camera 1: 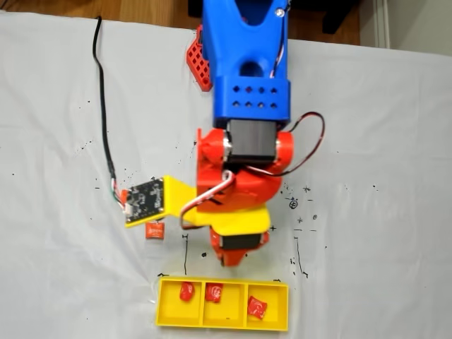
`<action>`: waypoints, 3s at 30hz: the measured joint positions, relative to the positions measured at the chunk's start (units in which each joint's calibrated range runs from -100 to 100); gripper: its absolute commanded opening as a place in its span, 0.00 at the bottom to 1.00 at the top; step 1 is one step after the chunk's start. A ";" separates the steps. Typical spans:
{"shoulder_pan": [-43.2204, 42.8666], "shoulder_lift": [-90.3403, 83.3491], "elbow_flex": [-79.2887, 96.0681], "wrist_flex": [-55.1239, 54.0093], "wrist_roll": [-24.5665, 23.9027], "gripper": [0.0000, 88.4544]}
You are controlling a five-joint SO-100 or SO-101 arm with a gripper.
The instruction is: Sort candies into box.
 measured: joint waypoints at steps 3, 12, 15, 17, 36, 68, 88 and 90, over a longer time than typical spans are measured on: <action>-1.25 0.08 -1.20 -2.54 -1.86 0.00; -4.29 6.09 -4.88 -8.02 -4.93 0.00; -4.99 9.39 -6.93 -8.10 -5.23 0.00; -5.31 11.68 -8.21 -8.10 -5.42 0.00; -6.71 17.43 -10.78 -9.76 -5.62 0.01; -6.71 17.43 -10.86 -9.92 -4.84 0.02; 6.24 8.46 -10.78 7.62 4.59 0.00; 7.96 7.53 -9.50 8.41 6.01 0.00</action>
